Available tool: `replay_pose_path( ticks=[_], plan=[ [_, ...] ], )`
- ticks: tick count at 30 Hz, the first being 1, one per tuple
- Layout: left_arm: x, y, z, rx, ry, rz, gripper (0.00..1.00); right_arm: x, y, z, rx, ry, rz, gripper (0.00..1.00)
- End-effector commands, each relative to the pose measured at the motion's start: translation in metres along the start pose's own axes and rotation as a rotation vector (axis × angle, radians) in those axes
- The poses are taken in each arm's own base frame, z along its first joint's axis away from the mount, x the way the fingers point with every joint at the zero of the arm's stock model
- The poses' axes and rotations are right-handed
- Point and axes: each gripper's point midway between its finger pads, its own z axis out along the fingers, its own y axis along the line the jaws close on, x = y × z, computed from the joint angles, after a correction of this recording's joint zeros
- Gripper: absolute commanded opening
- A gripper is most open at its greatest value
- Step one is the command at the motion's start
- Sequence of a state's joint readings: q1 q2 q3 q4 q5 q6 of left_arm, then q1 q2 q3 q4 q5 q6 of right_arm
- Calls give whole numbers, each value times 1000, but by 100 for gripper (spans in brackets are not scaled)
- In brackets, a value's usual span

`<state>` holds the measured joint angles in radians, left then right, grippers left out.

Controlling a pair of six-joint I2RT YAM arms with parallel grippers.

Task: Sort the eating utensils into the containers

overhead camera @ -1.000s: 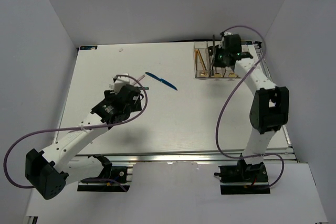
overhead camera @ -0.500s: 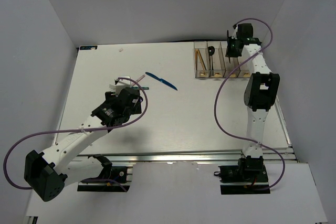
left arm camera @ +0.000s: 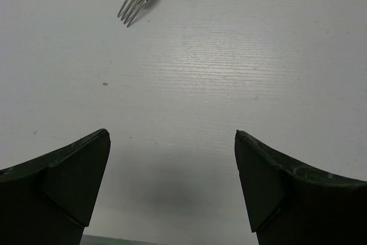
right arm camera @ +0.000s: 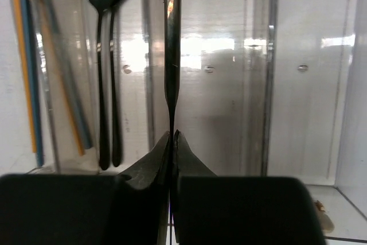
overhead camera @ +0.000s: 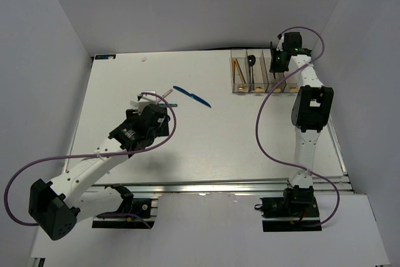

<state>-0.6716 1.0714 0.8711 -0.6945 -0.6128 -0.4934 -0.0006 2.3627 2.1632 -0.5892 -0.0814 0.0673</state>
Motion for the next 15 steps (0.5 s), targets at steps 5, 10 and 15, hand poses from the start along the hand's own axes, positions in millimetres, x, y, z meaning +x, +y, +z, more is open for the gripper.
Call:
replay_pose_path(
  ticks=[5,10,15],
  plan=[
    [-9,-3,-4,21,-34,-18,98,-13,-22,0,15,-50,14,5],
    [-8,-3,-3,16,-28,-13,98,-8,-22,3,13,-40,17,23],
    [-7,-3,-1,9,-25,-10,98,-8,-19,5,-2,-38,37,27]
  ],
)
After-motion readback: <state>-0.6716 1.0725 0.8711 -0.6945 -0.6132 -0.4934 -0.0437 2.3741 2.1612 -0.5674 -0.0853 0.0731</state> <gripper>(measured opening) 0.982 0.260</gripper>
